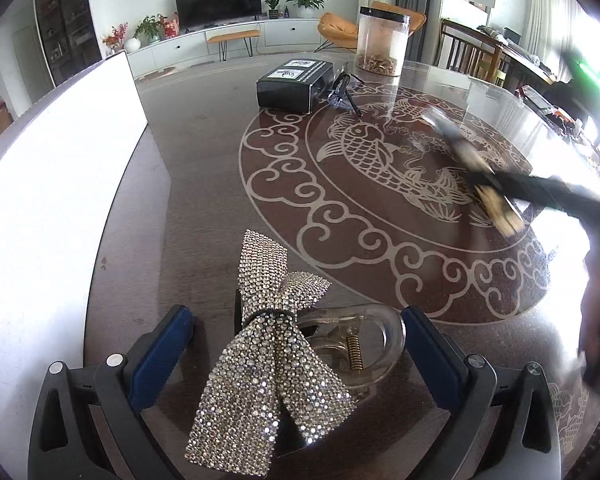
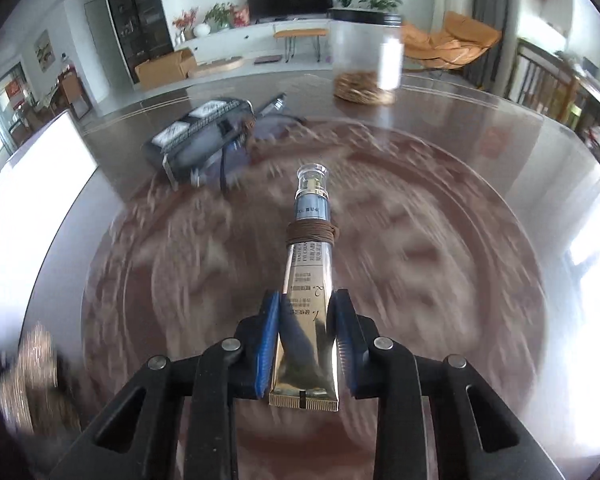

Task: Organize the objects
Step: 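Hold the bow clip in the left gripper while the right grasps the gold tube, then lift the gold tube with the right gripper while the left holds the bow clip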

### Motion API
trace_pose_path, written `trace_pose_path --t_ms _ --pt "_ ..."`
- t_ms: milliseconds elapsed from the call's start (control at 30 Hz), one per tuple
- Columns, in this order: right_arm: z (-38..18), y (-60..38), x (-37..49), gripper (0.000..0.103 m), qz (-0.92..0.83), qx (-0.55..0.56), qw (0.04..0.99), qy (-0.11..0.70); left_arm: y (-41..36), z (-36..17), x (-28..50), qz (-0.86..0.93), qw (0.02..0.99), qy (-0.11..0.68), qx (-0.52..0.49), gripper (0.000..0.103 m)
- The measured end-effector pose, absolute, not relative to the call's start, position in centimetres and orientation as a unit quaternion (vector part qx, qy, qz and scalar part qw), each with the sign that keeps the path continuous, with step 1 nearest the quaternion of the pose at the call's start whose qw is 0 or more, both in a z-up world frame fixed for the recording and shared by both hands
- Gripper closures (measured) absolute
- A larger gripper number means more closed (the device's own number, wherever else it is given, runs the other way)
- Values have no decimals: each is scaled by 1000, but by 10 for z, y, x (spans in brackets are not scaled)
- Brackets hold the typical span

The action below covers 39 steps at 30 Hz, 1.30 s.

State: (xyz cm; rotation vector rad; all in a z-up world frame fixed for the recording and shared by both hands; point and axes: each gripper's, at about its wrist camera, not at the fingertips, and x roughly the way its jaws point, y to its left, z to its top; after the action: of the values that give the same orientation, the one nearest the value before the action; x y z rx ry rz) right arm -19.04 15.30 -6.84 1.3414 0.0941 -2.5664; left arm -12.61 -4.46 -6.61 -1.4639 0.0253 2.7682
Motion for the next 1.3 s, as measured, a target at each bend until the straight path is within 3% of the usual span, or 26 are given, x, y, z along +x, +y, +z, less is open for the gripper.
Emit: trace_pose_path --t_ms 167,367,400,467,500,767,1000,1167,1200,1233,1300 --pt "-65 186 -103 74 -892 443 83 -10 -44 -67 -126 884 5 8 -467 0" --pt "-65 198 -66 71 -897 436 68 -19 -44 -67 -126 884 5 8 -467 0" --pt "-64 198 -68 67 -898 435 66 -18 -44 -67 -126 884 5 8 -467 0" --pt "-69 202 -68 23 -898 437 60 -15 -44 -67 -126 884 5 8 -467 0" --pt "-71 202 -71 16 -896 439 58 -17 -44 -67 -126 884 5 8 -467 0" --pt "-74 207 -72 14 -896 434 74 -49 -45 -67 -126 884 5 8 -467 0" --pt "-73 230 -71 11 -892 416 102 -145 -44 -67 -126 883 7 8 -468 0" --pt "-70 208 -84 7 -886 447 85 -90 -46 -67 -132 867 23 17 -497 0" --pt "-70 201 -90 7 -882 458 85 -73 -46 -67 -132 867 18 16 -498 3" --pt "-70 193 -97 8 -879 467 81 -50 -47 -64 -128 873 12 13 -487 25" --pt "-71 182 -102 34 -881 469 68 0 -44 -58 -120 881 15 23 -473 52"
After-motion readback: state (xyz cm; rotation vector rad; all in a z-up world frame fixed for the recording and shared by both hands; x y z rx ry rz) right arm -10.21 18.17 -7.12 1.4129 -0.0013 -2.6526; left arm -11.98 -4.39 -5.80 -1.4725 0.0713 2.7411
